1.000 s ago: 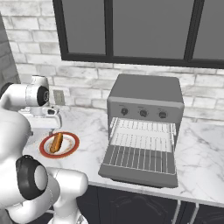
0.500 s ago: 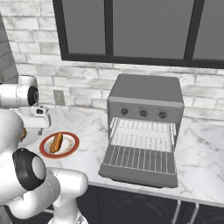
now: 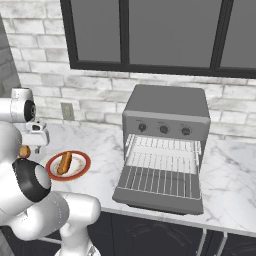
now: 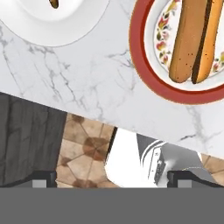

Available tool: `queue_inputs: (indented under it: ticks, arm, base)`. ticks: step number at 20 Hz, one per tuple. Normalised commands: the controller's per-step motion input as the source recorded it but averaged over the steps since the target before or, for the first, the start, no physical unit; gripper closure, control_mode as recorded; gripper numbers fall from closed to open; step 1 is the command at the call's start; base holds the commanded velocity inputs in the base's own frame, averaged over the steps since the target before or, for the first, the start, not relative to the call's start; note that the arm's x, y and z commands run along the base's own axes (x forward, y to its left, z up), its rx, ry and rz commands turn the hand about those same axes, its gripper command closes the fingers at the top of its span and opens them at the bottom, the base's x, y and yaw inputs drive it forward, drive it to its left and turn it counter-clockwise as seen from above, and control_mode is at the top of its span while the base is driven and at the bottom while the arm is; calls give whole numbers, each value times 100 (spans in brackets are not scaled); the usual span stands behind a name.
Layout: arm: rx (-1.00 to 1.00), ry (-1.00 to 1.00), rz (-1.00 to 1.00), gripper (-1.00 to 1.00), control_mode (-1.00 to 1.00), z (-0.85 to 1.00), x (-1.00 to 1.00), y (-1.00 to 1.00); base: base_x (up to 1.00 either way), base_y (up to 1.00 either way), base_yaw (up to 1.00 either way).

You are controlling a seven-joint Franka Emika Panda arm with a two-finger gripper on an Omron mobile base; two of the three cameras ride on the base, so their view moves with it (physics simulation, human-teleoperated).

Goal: Open the toaster oven door. Place the hotdog bun on the top rack in the toaster oven and place the chicken drumstick on the bottom rack.

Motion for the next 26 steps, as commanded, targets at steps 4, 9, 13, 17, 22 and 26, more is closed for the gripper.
queue_inputs:
  ticks: [4,9,13,17,22,26]
  arm:
    - [15,-1,1,-100,-100,-22,12,28]
    - [2,-12,0,-100,-100,-9,18,38]
    - [-6,-8,0,-100,-100,-3,32,37]
    - [-2,-2,0,-100,-100,-4,36,29]
    - [1,-4,3,-100,-100,-18,27,34]
    - [2,-14,2,-100,-100,-31,18,34]
  base:
    - [0,0,0]
    - [0,0,0]
    - [0,0,0]
    - [0,0,0]
    - [0,0,0]
    - [0,0,0]
